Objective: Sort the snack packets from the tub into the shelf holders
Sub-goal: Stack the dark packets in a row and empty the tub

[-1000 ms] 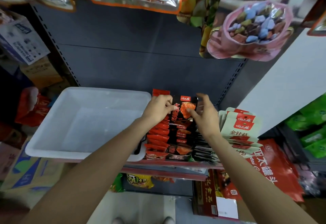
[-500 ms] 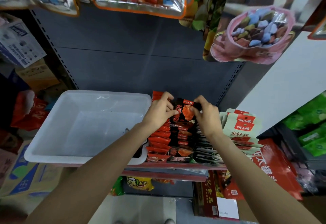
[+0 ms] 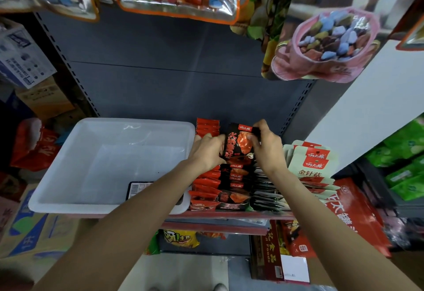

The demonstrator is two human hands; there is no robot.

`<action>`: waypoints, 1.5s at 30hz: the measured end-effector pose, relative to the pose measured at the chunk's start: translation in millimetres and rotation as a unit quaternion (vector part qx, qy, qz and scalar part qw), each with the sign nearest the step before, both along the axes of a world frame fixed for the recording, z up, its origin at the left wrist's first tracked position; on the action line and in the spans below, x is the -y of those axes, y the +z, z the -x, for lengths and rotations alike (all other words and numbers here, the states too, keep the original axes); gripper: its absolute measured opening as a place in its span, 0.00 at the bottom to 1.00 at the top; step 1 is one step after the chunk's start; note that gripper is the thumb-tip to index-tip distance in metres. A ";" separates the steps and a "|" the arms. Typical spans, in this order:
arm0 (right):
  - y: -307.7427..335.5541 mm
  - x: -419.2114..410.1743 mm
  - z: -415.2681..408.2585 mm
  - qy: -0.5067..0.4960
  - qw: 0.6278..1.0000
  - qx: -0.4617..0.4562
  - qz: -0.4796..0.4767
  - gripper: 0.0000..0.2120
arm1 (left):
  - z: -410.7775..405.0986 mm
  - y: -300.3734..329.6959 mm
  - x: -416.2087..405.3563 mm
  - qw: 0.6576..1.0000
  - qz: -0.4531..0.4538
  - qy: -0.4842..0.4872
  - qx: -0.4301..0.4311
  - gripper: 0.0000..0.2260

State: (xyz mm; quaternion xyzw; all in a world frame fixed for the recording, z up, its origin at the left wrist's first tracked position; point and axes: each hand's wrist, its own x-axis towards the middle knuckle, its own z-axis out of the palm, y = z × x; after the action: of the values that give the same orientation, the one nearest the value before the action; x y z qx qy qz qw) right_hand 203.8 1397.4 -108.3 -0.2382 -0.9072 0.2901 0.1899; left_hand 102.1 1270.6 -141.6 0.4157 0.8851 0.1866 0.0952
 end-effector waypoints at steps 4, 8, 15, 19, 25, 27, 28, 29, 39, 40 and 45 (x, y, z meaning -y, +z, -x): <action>3.0 0.3 -4.1 0.024 0.999 0.009 0.027 0.07 | 1.1 -4.2 -5.0 1.000 0.012 -0.013 -0.021 0.13; 4.3 -1.3 -12.5 0.063 0.995 0.036 0.072 0.05 | 5.8 -14.8 -3.5 0.999 0.011 -0.020 -0.040 0.13; 3.2 -5.4 -17.8 0.139 0.986 0.088 0.035 0.04 | 7.8 3.2 5.7 0.986 -0.060 -0.012 0.154 0.13; -11.3 -2.8 -14.7 0.116 0.987 0.108 0.035 0.06 | 6.1 8.4 15.1 0.983 -0.096 -0.017 0.154 0.03; -13.7 6.1 -12.8 0.064 0.991 0.105 -0.051 0.13 | 3.7 11.2 21.4 0.985 -0.123 0.019 0.121 0.03; -7.8 14.5 -10.3 0.072 0.992 0.065 -0.085 0.14 | 4.2 11.9 30.6 0.980 -0.153 0.046 0.122 0.04; -5.6 20.8 -7.2 0.082 0.991 0.050 -0.097 0.13 | 5.1 11.9 37.7 0.977 -0.168 0.064 0.118 0.05; -4.2 28.6 -2.8 0.098 0.989 0.045 -0.102 0.12 | 7.3 10.2 46.3 0.974 -0.176 0.085 0.118 0.05; -28.7 152.5 66.7 0.255 0.932 0.217 -0.140 0.18 | 51.3 -45.6 170.6 0.937 0.113 0.250 0.215 0.05; -36.7 163.4 73.4 0.261 0.921 0.257 -0.132 0.18 | 53.9 -50.2 178.8 0.932 0.153 0.245 0.219 0.05; -92.8 193.1 100.1 0.251 0.860 0.438 -0.079 0.24 | 64.4 -71.2 201.2 0.909 0.185 0.249 0.277 0.15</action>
State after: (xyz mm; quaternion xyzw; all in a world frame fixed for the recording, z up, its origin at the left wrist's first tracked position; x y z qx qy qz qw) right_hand 103.7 1204.4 -201.1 -0.0891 -0.9458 0.1215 -0.2878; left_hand 37.7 1069.5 -212.7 0.0878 0.9166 0.1445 0.3624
